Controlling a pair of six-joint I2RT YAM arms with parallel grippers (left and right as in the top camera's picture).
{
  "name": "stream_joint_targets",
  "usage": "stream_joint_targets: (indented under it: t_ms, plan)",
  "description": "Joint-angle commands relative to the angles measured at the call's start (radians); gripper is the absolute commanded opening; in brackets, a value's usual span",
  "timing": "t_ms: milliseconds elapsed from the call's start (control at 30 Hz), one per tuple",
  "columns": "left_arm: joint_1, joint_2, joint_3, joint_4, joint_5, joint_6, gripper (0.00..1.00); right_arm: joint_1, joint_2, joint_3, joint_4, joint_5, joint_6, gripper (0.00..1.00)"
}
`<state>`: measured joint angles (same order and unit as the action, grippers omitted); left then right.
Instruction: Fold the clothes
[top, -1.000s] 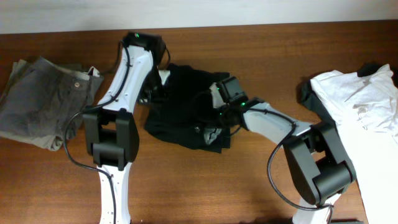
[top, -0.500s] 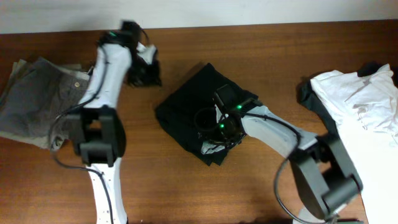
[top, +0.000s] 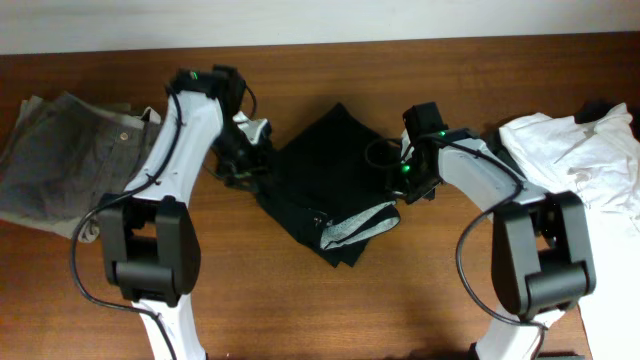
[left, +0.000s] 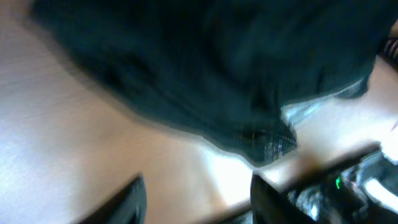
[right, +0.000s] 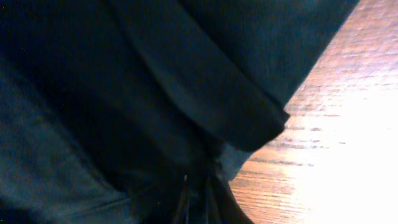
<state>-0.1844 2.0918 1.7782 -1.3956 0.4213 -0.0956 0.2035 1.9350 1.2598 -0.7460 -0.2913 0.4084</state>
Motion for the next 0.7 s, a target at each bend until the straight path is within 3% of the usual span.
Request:
stream_joint_targets:
  t_ms: [0, 167, 233, 400, 467, 500, 533, 600, 667]
  plan:
    - [-0.009, -0.007, -0.287, 0.171, 0.167, -0.146, 0.55, 0.008, 0.031, 0.0, -0.017, -0.019, 0.029, 0.13]
    - [-0.017, -0.007, -0.513, 0.497, 0.275, -0.36, 0.75, 0.008, 0.031, 0.0, -0.02, -0.019, 0.014, 0.13]
    - [-0.019, -0.007, -0.554, 0.568, 0.293, -0.393, 0.77, 0.008, 0.031, 0.0, -0.024, -0.019, 0.0, 0.13]
    - [0.015, -0.144, -0.611, 0.563, 0.262, -0.366, 0.78, 0.008, 0.031, 0.0, -0.033, -0.019, -0.012, 0.13]
    - [0.04, -0.278, -0.648, 0.571, 0.214, -0.373, 0.83, 0.008, 0.031, 0.0, -0.034, -0.019, -0.016, 0.13]
    - [0.046, -0.332, -0.675, 0.579, 0.19, -0.414, 0.95, 0.008, 0.031, 0.0, -0.033, -0.019, -0.016, 0.13]
    - [0.045, -0.362, -0.706, 0.606, 0.189, -0.449, 0.99, 0.008, 0.031, 0.0, -0.033, -0.019, -0.016, 0.13]
    - [0.037, -0.374, -0.801, 0.738, 0.22, -0.523, 0.99, 0.008, 0.031, 0.0, -0.033, -0.02, -0.032, 0.13]
    - [0.037, -0.373, -0.938, 0.972, 0.32, -0.608, 0.99, 0.008, 0.031, 0.0, -0.037, -0.019, -0.039, 0.13]
